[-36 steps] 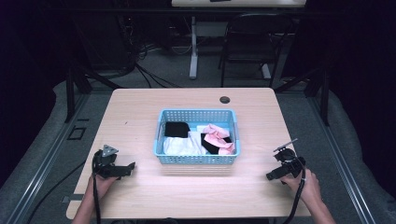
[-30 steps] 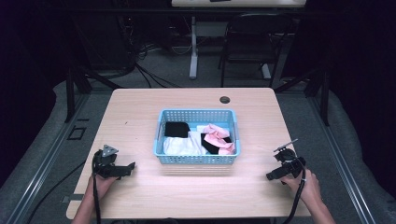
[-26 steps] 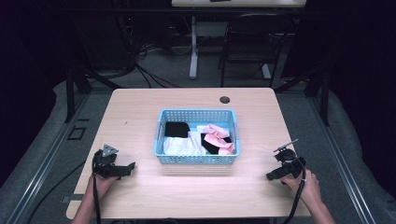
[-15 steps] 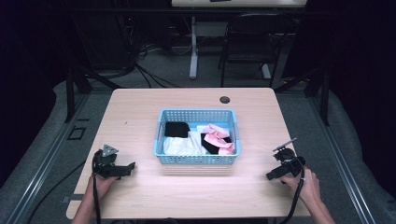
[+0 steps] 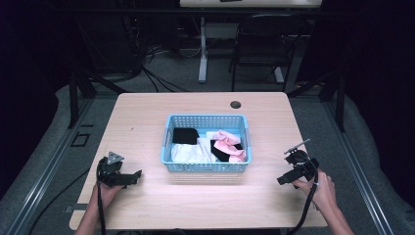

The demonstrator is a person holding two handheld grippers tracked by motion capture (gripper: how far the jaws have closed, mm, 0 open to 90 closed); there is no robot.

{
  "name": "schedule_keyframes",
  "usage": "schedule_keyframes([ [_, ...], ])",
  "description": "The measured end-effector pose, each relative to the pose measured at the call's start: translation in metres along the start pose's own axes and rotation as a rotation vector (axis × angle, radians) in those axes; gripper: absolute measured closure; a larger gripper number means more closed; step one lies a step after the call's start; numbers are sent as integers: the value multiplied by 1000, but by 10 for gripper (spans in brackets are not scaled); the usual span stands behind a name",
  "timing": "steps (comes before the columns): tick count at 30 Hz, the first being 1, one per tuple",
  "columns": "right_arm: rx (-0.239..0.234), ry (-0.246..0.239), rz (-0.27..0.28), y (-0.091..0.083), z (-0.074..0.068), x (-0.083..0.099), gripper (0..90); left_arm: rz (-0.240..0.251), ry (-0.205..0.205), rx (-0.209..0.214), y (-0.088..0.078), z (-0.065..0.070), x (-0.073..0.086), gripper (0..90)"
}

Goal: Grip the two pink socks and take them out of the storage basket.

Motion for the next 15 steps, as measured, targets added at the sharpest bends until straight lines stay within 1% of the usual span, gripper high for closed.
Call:
schedule_keyframes([
  [3, -5, -3, 1, -4, -1, -2, 0, 3, -1, 0, 0, 0, 0, 6],
  [4, 4, -6, 19, -9, -2, -6, 0, 3, -2, -1, 0, 0, 0, 6],
  [5, 0, -12, 19, -11, -2, -7, 0, 3, -2, -2, 0, 0, 0, 6],
  [11, 9, -41, 40, -25, -7, -16, 0, 3, -2, -1, 0, 0, 0, 7],
  [12, 12, -39, 54, -28, -8, -19, 0, 3, -2, -1, 0, 0, 0, 6],
  [14, 12, -41, 63, -31, -8, -21, 0, 3, -2, -1, 0, 0, 0, 6],
  [15, 13, -49, 55, -33, -8, -21, 0, 3, -2, -1, 0, 0, 0, 6],
])
Point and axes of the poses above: each handheld gripper's, and its own axes: y roughly forward along the jaws, x roughly out of its underside, z roughly to its right, the point moved 8 cm from there along y, roughly forward along the jaws, and after that the axes turned 8 degrees about -y, right-handed, at the moved point
